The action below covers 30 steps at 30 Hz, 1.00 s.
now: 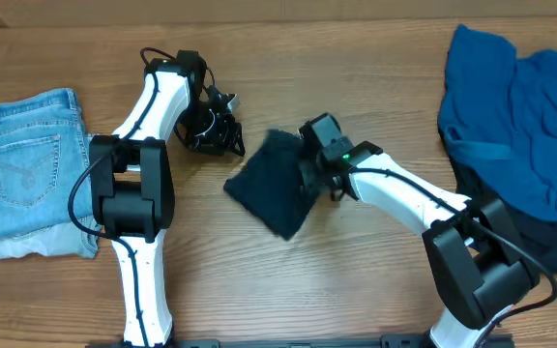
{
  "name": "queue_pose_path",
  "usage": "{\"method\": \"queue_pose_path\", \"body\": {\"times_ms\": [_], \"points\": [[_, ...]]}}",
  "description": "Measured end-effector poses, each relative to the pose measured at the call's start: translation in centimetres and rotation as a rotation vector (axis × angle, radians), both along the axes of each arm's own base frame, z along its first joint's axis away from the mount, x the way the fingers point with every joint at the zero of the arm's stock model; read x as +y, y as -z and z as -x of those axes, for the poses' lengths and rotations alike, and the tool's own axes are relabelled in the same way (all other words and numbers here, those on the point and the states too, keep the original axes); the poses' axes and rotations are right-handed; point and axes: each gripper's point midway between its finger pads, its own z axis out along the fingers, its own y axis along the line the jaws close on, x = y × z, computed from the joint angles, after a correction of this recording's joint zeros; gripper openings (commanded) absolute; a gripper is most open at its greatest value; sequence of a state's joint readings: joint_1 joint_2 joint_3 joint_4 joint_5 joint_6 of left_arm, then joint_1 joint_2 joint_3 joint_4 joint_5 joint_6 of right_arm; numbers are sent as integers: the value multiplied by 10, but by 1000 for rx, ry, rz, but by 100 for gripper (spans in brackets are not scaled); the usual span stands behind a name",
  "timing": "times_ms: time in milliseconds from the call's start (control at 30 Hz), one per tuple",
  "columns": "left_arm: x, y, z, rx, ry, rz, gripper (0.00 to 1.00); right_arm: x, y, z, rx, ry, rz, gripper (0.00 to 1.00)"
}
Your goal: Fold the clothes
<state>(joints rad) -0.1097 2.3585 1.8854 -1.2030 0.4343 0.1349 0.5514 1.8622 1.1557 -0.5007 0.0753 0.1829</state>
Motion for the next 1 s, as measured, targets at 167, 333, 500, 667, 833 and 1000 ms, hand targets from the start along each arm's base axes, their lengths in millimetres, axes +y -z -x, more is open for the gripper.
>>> {"method": "queue_pose_path", "body": {"times_ms": [167,333,500,667,833,1000], "points": [[0,0,1,4,0,-1,60,8,-12,-21,-111,-53,-5,64],[0,0,1,5,0,0,60,-15,6,16,60,-66,98,67],[0,0,1,6,0,-1,59,8,1,32,167,-68,-45,60],[1,-1,5,23,0,-3,56,22,-6,22,136,-44,-122,53],[-2,-2,6,25,-2,11,53,19,-3,29,176,-3,-122,39],[-6,-4,6,29,-5,39,52,18,-3,29,188,51,-135,11]]}}
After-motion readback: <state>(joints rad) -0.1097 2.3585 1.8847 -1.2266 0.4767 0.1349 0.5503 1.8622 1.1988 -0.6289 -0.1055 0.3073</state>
